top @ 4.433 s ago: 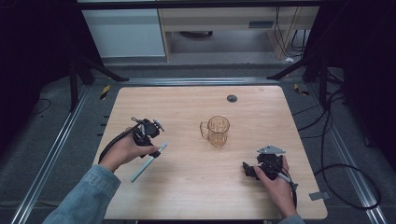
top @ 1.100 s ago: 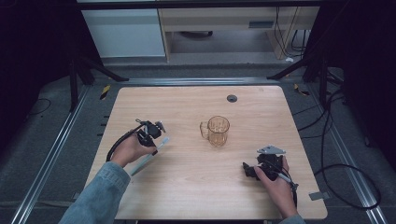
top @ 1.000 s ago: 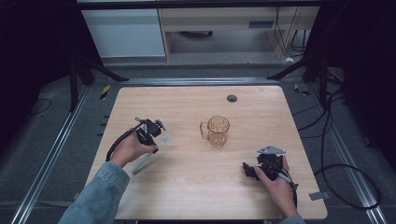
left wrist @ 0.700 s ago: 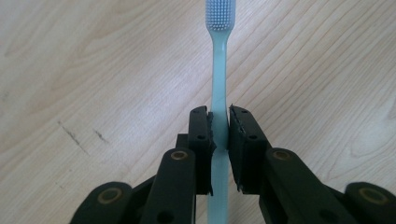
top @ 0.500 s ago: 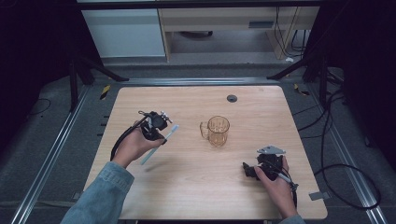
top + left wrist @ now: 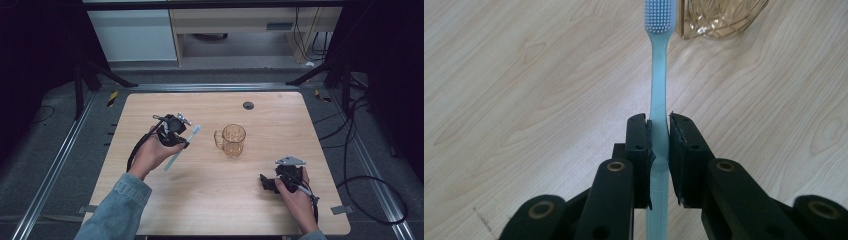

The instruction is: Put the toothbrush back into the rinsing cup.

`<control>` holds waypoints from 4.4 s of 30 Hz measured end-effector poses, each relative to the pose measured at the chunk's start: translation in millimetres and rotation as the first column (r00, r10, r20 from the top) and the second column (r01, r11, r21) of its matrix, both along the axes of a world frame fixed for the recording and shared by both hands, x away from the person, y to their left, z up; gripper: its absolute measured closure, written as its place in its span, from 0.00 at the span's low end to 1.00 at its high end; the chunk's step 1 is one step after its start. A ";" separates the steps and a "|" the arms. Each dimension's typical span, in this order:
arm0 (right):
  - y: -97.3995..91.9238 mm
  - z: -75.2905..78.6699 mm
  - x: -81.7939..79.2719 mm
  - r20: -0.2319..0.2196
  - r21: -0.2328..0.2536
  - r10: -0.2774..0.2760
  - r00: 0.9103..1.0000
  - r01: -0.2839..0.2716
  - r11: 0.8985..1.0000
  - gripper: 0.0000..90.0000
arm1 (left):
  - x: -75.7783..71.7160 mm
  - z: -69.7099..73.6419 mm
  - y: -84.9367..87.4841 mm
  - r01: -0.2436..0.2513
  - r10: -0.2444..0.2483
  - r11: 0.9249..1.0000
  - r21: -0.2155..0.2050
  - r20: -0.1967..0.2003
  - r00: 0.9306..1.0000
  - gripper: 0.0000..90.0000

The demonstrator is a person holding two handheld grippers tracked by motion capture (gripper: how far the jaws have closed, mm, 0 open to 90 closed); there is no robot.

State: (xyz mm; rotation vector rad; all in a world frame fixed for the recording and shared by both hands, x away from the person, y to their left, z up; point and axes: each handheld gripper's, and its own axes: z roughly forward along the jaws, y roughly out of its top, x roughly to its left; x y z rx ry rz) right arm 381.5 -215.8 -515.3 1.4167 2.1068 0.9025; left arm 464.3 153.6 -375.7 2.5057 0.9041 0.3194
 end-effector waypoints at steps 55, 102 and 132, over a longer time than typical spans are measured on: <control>-1.2 0.0 -2.4 0.001 -0.001 0.035 0.999 -0.035 0.999 0.01 | -18.4 25.1 -45.5 -0.083 0.210 0.924 -0.373 0.314 0.926 0.88; 0.1 0.1 -3.1 -0.001 -0.001 0.064 0.998 -0.064 0.998 0.01 | -14.4 24.0 -66.7 -0.021 0.332 0.828 -0.561 0.459 0.824 0.88; 0.5 0.2 -3.5 -0.003 -0.002 0.075 0.997 -0.075 0.997 0.00 | -7.4 8.6 -72.3 0.060 0.351 0.791 -0.608 0.532 0.771 0.88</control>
